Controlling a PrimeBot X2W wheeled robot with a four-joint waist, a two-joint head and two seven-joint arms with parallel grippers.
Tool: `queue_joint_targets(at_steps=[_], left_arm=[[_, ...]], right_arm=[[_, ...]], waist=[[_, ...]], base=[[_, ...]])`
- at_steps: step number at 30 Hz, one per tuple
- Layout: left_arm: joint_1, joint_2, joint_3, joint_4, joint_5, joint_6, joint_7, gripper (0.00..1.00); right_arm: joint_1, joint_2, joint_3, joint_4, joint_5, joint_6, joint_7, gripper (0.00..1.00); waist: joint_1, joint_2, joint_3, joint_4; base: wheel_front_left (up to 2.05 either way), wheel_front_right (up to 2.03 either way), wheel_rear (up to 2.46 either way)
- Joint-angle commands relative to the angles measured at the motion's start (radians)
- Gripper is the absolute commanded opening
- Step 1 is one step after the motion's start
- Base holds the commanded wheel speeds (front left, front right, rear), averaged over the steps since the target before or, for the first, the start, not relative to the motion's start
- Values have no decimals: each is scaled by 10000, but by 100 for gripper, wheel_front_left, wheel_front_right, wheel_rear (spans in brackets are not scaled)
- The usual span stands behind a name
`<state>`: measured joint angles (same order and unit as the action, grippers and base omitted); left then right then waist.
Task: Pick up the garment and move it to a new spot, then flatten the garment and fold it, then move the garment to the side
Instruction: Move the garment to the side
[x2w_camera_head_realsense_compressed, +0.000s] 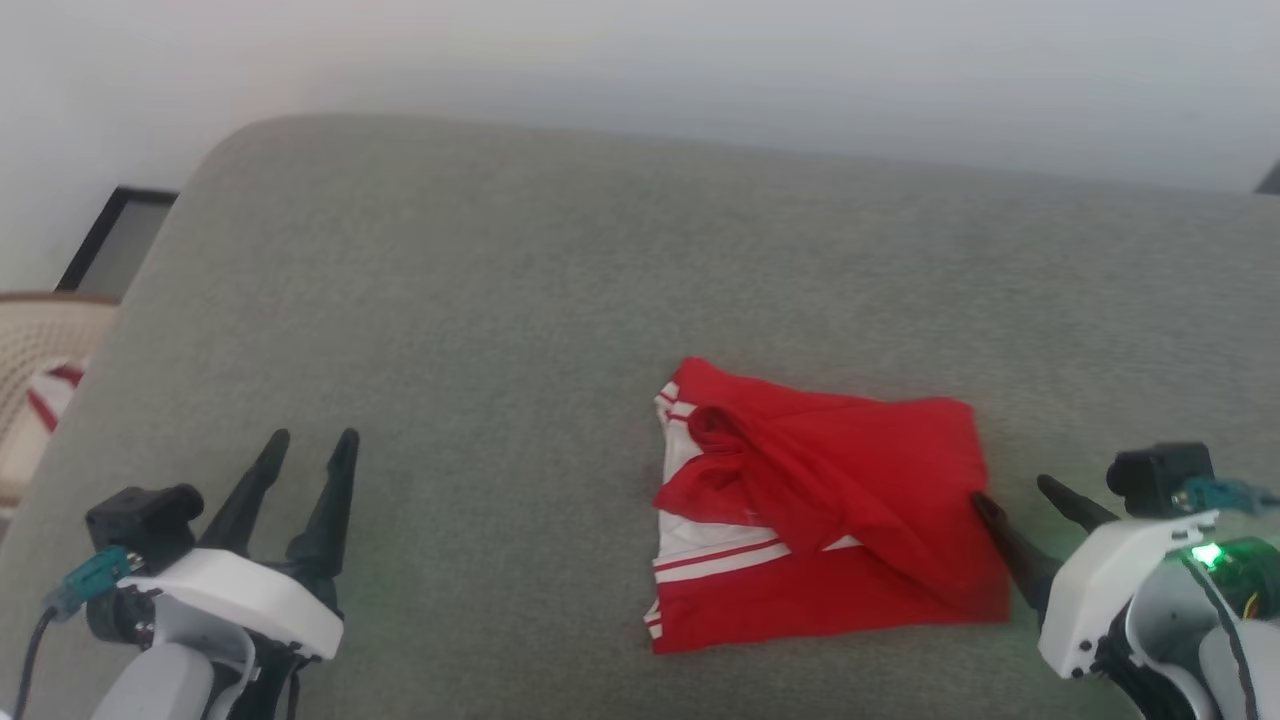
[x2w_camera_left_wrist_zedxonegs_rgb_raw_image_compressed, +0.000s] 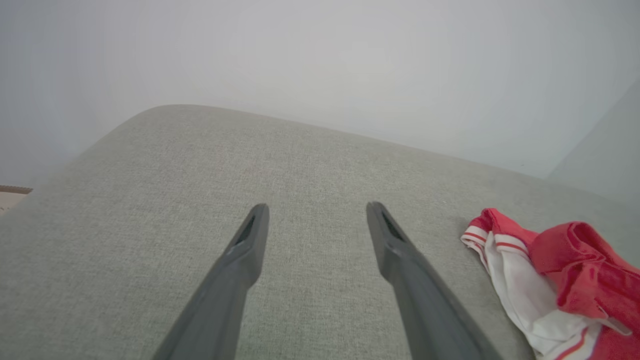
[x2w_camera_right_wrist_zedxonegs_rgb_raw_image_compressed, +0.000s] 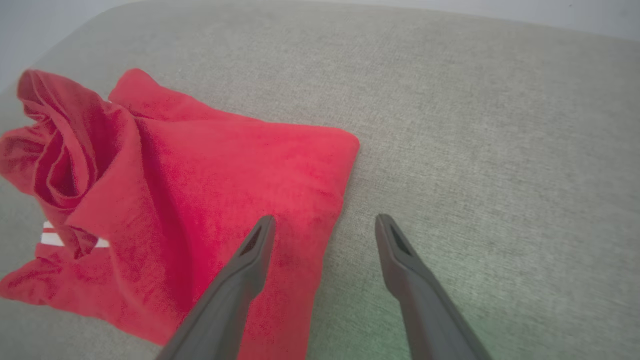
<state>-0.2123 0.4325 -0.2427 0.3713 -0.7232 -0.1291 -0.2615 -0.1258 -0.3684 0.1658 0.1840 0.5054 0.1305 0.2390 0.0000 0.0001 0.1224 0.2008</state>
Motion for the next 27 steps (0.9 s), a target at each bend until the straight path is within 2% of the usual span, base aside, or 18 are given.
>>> queue_joint_targets(at_steps=[1, 4, 9, 13, 14, 15, 16, 27], left_arm=[[-210, -67, -68, 49, -26, -17, -40, 100], [-289, -103, -113, 80, -40, -17, -40, 100], [-526, -251, -238, 174, -58, -17, -40, 100], [-770, -421, -349, 261, -91, -17, -40, 100], [-822, -443, -367, 261, -93, -17, -40, 100], [-859, -461, -371, 274, -98, -17, -40, 100], [-876, -468, -374, 284, -100, -17, -40, 100], [-1199, -436, -294, 255, -1, -17, -39, 100]], right_arm=[[-217, -142, 132, 20, 188, 3, 402, 100], [-368, -289, 294, 29, 368, 3, 945, 100], [-743, -561, 473, 240, 497, 3, 2475, 100], [-1094, -453, 537, 611, 666, 1, 3826, 100], [-1157, -438, 551, 671, 661, 1, 4042, 78], [-1229, -441, 556, 670, 602, 0, 4180, 21], [-1292, -417, 537, 653, 574, 0, 4292, 0], [-1608, -233, -126, -695, 44, -7, 4591, 0]], waist=[[0, -1, 290, 307], [0, -1, 427, 441], [0, -1, 822, 755], [0, -1, 1192, 976], [0, -1, 1248, 1002], [0, -1, 1292, 1023], [0, -1, 1326, 1034], [0, -1, 1485, 642]], base=[[0, 0, 0], [0, 0, 0], [0, 0, 0], [0, 0, 0], [0, 0, 0], [0, 0, 0], [0, 0, 0], [0, 0, 0]])
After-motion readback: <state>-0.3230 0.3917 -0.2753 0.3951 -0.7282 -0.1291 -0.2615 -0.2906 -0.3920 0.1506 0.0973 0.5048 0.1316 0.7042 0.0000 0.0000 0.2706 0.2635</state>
